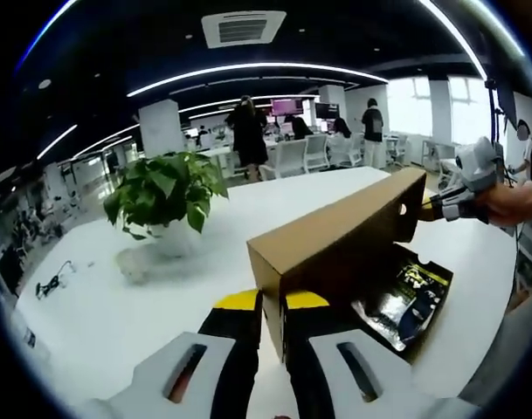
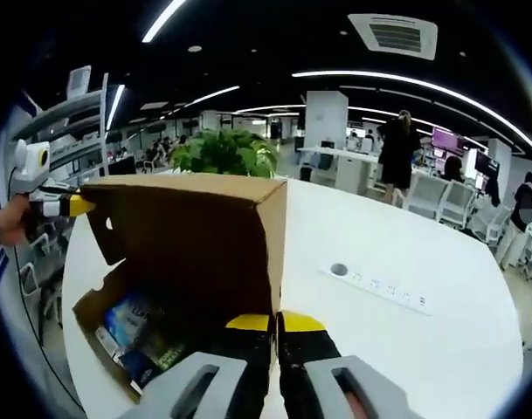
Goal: Operate the shoe box by opening the lid, removing the specified soft item, and placing it in the target area until the item is outside and the box remains undamaged.
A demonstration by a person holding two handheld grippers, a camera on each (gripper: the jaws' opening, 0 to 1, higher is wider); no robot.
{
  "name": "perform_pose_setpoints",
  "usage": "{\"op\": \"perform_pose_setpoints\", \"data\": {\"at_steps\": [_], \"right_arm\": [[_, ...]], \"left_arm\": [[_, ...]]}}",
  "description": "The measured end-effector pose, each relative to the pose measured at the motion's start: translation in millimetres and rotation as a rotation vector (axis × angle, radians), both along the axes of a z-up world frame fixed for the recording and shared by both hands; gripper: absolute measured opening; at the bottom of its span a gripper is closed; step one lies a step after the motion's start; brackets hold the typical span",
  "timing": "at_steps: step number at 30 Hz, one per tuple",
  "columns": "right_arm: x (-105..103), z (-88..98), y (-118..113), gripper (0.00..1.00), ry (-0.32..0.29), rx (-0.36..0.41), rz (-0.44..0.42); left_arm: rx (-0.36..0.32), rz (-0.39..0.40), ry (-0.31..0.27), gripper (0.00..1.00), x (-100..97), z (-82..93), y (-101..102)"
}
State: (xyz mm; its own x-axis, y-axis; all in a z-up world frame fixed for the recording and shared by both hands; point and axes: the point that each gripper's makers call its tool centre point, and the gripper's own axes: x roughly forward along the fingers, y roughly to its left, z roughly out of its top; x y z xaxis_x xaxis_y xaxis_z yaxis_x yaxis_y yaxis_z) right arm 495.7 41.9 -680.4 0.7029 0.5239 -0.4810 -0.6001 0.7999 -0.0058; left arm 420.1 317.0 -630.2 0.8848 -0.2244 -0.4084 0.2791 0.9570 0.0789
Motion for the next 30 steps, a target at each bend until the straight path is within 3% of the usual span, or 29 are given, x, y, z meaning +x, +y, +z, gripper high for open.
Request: {"op": "perform_pose_setpoints", "data": {"at_steps": [12, 30], "right_arm": [[12.2, -8.9, 2.8, 0.0, 0.021, -0.01, 0.019], [31.6, -24.9, 8.0, 0.0, 0.077, -0.048, 0.022]], "left_arm": [[0.027, -0.001, 0.053, 0.04, 10.1, -29.8, 2.9], [-0.004, -0.002, 0.173, 0.03, 13.2, -77.1, 6.5]]}}
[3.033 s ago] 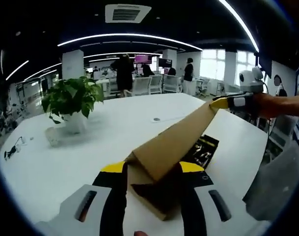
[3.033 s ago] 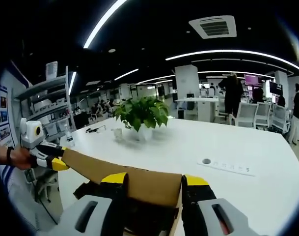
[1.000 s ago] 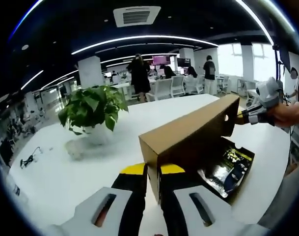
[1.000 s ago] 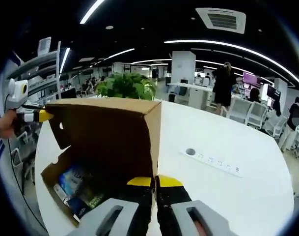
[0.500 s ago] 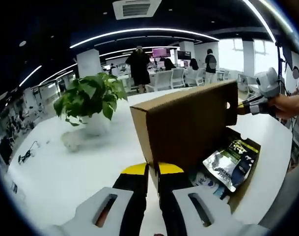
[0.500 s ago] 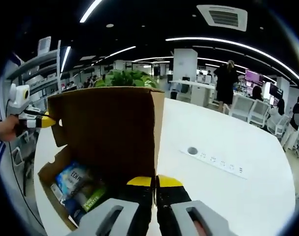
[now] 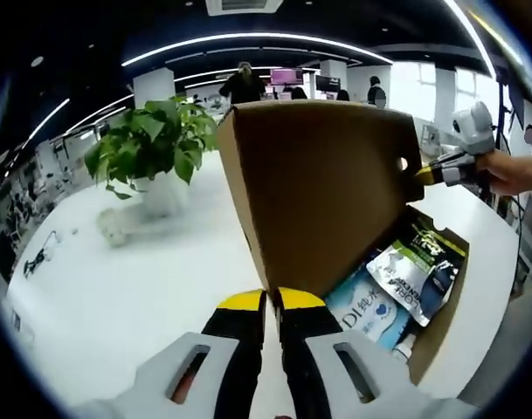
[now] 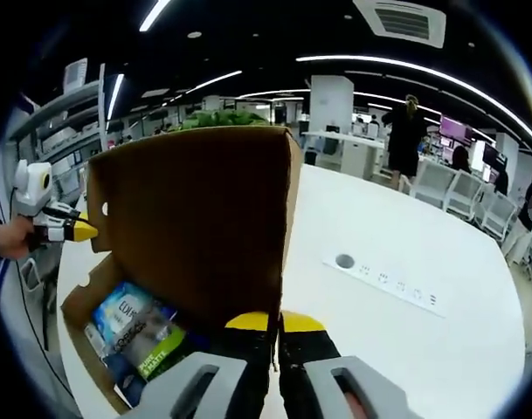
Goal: Operate the shoe box by opening the lid, removing the specified soft item, and placing it in the target area until the item is outside and the box remains undamaged.
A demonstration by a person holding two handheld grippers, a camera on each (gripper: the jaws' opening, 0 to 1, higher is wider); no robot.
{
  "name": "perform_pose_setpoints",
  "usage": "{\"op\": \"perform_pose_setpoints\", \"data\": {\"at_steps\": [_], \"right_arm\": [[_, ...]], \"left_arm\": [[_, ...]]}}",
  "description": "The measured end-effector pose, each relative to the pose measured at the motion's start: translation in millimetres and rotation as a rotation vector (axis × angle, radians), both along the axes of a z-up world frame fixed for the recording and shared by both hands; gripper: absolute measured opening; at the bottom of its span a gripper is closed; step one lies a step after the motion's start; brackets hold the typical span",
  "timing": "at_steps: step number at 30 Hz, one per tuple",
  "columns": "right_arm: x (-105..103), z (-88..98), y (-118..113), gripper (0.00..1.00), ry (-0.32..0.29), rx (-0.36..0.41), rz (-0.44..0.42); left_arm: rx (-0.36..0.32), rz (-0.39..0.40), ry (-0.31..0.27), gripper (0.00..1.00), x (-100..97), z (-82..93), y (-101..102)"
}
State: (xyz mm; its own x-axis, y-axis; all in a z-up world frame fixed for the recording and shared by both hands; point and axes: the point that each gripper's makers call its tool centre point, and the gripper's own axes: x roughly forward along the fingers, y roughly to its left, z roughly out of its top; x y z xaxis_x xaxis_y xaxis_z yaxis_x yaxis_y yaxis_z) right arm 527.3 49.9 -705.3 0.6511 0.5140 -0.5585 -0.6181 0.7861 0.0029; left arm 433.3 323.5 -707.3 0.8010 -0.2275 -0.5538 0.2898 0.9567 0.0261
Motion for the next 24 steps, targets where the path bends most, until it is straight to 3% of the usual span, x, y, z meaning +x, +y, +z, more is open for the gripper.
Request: {"op": "perform_pose_setpoints", "data": {"at_steps": [24], "right_arm": [[20.5, -12.5, 8.9, 0.0, 0.05, -0.008, -0.005]], "left_arm": [[-0.035, 0.023, 0.042, 0.02, 15.5, -5.1, 6.7]]}}
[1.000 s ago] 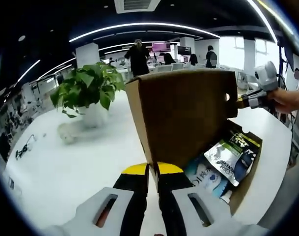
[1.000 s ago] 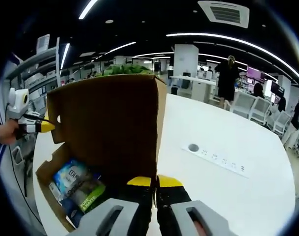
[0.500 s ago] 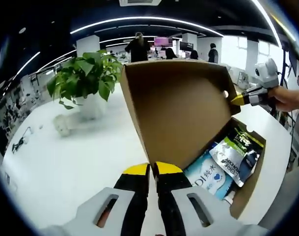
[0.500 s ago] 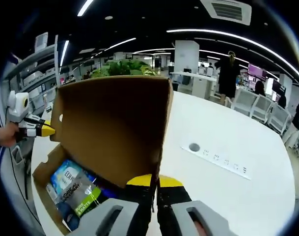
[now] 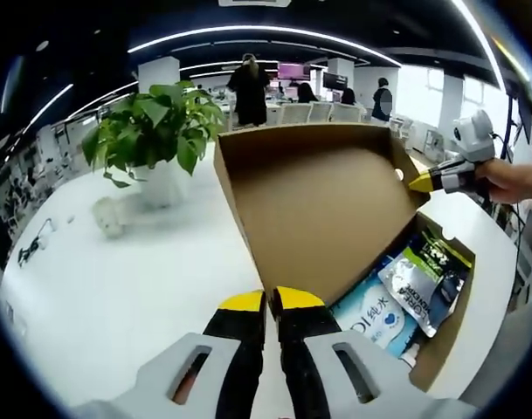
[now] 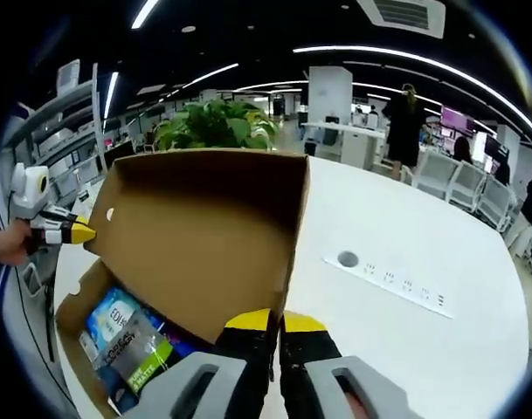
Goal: Operate the shoe box by opening the lid, removing the specified soft item, and placing it in the target area until the item is outside and the box remains undamaged.
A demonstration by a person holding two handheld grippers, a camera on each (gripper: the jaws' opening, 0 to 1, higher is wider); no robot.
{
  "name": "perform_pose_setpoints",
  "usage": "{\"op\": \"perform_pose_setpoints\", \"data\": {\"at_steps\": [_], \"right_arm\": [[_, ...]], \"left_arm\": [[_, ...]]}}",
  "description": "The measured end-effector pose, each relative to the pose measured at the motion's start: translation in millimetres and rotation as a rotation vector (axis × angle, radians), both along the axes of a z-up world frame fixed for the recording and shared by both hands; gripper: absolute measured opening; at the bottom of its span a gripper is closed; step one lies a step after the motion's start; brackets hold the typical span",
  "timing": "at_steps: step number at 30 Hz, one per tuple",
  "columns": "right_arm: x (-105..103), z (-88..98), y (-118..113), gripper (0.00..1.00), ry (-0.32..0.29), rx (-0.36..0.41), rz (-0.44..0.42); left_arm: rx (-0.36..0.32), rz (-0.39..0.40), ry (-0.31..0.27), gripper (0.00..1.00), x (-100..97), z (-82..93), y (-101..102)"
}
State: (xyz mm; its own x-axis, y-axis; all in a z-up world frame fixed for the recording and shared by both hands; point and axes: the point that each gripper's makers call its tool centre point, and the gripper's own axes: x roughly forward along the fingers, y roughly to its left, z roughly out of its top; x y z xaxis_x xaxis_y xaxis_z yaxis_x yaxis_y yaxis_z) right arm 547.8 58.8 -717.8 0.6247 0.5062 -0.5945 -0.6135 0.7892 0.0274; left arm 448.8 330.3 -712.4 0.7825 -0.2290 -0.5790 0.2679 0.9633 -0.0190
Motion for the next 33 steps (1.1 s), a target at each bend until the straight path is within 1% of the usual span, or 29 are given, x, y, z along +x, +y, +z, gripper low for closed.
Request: {"op": "perform_pose_setpoints", "data": {"at_steps": [6, 11, 17, 20, 23, 28, 33], "right_arm": [[1.0, -2.2, 6.1, 0.0, 0.019, 0.004, -0.006], [0.6, -2.9, 14.2, 0.0, 0.027, 0.01, 0.017], [-3.2, -3.3, 22.1, 0.0, 0.042, 0.004, 0.035], [-4.1, -4.5, 24.2, 0.0, 0.044, -0.006, 0.052], [-2.0, -7.7, 27.2, 0.0, 0.053, -0.021, 0.065], [-0.2, -15.7, 31.0, 0.0, 0.064, -0.054, 0.075], [1.2, -19.5, 30.2, 0.0, 0.075, -0.047, 0.062]], "left_arm": [[-0.03, 0.006, 0.018, 0.02, -3.5, -2.7, 6.3], [-0.029, 0.008, 0.032, 0.02, -11.5, -3.5, 11.4], [-0.055, 0.037, 0.061, 0.02, -20.6, -4.2, 16.9], [-0.058, 0.038, 0.064, 0.02, -23.2, -5.1, 18.3], [-0.067, 0.046, 0.071, 0.02, -21.6, -7.5, 20.5], [-0.061, 0.065, 0.091, 0.03, -16.5, -12.6, 22.0], [-0.062, 0.076, 0.084, 0.05, -13.9, -15.6, 22.7]]}}
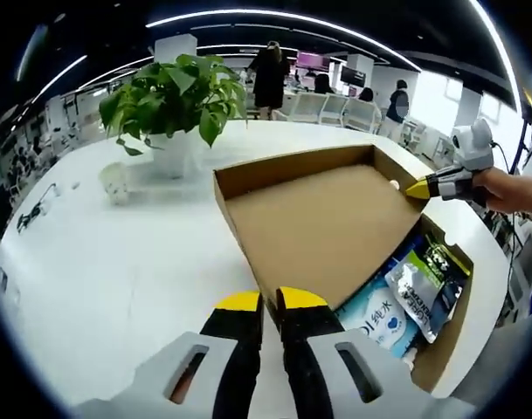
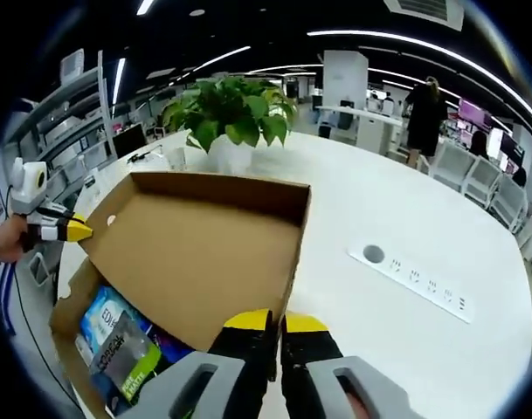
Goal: Operate the shoe box by opening the lid, removing the specified soft item, and placing it in the target area until the item is outside and the box remains undamaged.
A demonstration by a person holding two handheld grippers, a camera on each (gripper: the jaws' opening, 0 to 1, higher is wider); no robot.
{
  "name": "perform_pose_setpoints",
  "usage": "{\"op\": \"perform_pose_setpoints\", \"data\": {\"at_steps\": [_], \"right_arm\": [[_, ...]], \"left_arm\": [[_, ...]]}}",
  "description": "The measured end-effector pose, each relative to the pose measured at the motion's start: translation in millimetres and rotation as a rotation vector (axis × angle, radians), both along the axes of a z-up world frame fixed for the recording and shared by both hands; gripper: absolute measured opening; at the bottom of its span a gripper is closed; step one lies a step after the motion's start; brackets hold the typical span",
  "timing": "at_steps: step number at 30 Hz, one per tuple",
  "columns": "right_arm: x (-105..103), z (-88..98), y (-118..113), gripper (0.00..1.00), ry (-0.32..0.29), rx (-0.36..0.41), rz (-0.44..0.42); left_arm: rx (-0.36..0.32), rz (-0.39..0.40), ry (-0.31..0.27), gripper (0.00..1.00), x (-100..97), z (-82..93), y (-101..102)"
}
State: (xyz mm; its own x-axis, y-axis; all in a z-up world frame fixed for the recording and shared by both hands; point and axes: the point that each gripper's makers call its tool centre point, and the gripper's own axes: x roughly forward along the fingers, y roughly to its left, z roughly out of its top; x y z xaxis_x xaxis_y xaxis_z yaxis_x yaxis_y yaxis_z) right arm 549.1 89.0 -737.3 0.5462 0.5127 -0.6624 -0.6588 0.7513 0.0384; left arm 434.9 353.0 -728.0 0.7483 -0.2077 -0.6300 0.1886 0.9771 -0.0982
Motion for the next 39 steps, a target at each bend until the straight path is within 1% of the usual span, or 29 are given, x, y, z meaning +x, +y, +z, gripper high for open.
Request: {"op": "perform_pose_setpoints", "data": {"at_steps": [5, 12, 22, 28, 31, 33, 35, 39], "right_arm": [[2.3, -5.4, 2.1, 0.0, -0.008, -0.018, -0.008], [6.3, -13.1, 1.9, 0.0, 0.017, -0.013, -0.031], [7.0, -21.0, 2.5, 0.0, 0.037, -0.016, -0.048], [6.1, -23.4, 2.4, 0.0, 0.042, -0.021, -0.055], [6.0, -23.5, 2.4, 0.0, 0.043, -0.019, -0.056], [5.9, -23.4, 2.4, 0.01, 0.038, -0.022, -0.051], [6.1, -23.2, 2.1, 0.01, 0.036, -0.02, -0.052], [5.3, -23.8, 1.7, 0.01, 0.038, -0.012, -0.063]], "left_arm": [[0.019, 0.014, -0.003, 0.06, 3.1, -2.6, 1.2], [0.04, 0.04, 0.003, 0.07, 6.3, -5.8, 1.4], [0.034, 0.072, 0.021, 0.08, 8.9, -10.8, -0.1], [0.041, 0.069, 0.028, 0.09, 8.0, -12.8, -1.1], [0.03, 0.064, 0.018, 0.09, 7.4, -12.1, -2.5], [0.041, 0.052, 0.011, 0.1, 6.0, -12.0, -2.6], [0.037, 0.048, 0.004, 0.1, 5.3, -11.5, -3.0], [0.033, 0.049, 0.005, 0.1, 4.8, -11.1, -2.8]]}}
